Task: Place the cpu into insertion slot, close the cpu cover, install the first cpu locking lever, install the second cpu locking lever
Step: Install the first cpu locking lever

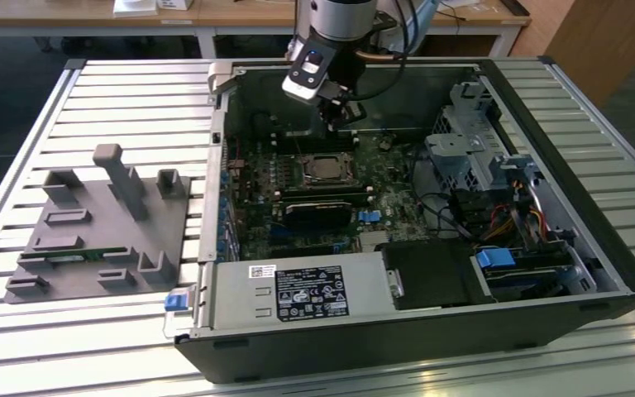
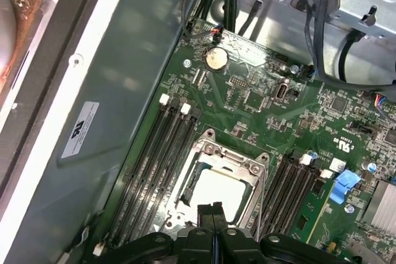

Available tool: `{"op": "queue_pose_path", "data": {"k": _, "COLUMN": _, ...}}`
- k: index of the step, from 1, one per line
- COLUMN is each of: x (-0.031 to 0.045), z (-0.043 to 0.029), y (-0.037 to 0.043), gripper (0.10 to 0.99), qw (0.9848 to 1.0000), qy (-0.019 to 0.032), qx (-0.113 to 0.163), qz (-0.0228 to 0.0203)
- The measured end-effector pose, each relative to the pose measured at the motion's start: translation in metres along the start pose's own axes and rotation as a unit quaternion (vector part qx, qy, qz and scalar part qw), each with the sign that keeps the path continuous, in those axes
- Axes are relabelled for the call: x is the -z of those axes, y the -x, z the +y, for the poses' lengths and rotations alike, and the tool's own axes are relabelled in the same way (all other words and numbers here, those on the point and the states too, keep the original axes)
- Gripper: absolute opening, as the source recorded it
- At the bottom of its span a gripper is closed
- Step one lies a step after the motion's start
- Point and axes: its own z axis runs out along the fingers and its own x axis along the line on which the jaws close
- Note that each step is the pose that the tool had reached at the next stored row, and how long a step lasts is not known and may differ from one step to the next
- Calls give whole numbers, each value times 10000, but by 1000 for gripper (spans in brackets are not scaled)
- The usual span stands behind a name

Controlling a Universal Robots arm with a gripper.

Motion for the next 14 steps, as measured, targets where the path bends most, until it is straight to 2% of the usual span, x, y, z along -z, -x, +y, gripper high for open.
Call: {"op": "queue_pose_path", "data": {"k": 14, "x": 0, "z": 0, "y": 0, "gripper": 106, "qw": 9998, "qy": -5, "qx": 217, "qz": 3}}
